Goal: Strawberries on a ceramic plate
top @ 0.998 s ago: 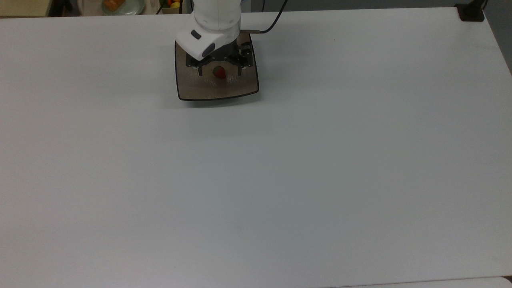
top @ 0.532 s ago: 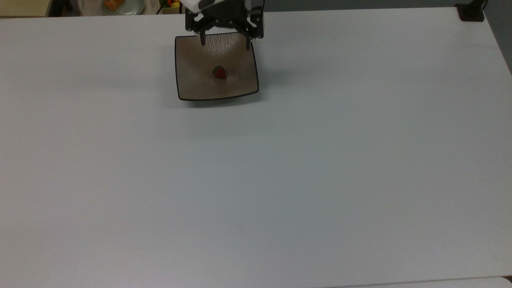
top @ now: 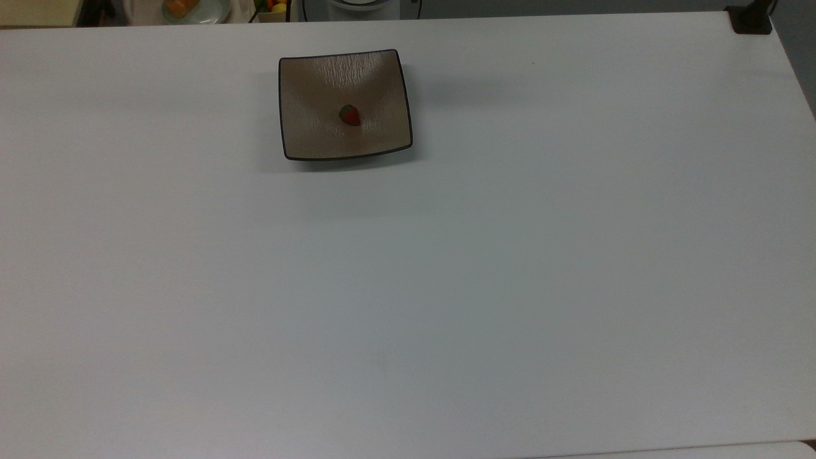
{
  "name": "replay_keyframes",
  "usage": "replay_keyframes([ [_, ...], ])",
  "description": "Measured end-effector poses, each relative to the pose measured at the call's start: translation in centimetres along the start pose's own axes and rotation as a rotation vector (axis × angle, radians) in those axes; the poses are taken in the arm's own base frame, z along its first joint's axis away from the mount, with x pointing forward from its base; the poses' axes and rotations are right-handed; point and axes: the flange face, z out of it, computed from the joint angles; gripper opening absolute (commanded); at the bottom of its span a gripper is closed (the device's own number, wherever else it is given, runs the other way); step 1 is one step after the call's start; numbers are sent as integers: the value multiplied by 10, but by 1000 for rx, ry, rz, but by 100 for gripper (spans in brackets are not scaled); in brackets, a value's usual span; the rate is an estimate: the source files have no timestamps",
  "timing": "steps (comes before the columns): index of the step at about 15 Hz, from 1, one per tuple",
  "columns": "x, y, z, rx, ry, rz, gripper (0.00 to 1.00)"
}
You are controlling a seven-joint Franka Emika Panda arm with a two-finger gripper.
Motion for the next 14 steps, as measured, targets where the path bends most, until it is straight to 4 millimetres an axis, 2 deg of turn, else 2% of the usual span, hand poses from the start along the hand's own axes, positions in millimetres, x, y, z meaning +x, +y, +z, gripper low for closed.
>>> replay_keyframes([
  [2, -4, 0, -5, 0, 6, -42, 100],
  [5, -4, 2, -2, 0, -1, -130, 100],
  [8, -2, 14, -3, 4, 1, -209, 100],
  [10, 3, 20, -4, 6, 29, -233, 100],
  [14, 5, 19, 1, 6, 39, -238, 100],
])
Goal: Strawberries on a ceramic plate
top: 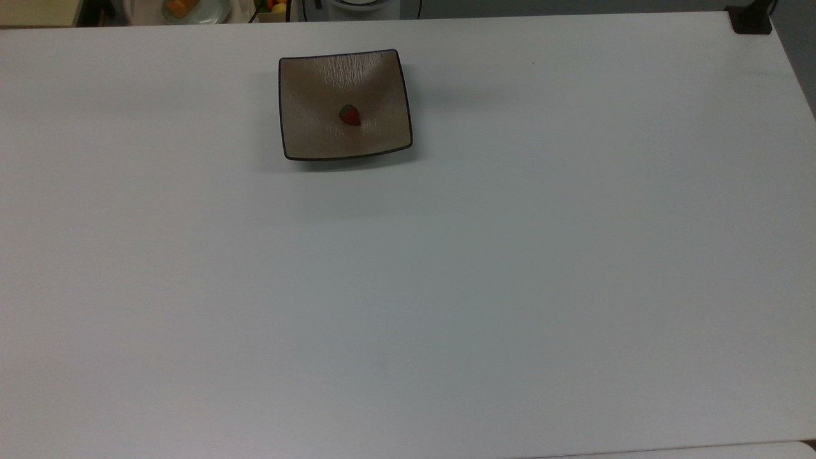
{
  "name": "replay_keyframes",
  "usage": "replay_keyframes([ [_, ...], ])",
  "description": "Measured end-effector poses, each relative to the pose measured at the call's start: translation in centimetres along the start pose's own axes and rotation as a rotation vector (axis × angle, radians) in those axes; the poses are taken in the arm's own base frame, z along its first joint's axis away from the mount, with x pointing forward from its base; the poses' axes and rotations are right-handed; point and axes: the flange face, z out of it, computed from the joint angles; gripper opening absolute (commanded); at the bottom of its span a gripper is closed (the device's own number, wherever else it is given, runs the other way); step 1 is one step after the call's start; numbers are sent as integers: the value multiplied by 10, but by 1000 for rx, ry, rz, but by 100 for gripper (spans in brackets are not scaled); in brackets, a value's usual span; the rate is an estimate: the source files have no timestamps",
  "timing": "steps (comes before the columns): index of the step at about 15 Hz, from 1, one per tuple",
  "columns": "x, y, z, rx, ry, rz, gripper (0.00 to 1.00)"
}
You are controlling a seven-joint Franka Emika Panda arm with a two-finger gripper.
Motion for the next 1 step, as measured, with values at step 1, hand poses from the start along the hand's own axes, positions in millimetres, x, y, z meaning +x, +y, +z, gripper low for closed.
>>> replay_keyframes([
  [1, 0, 0, 0, 0, -1, 0, 100],
])
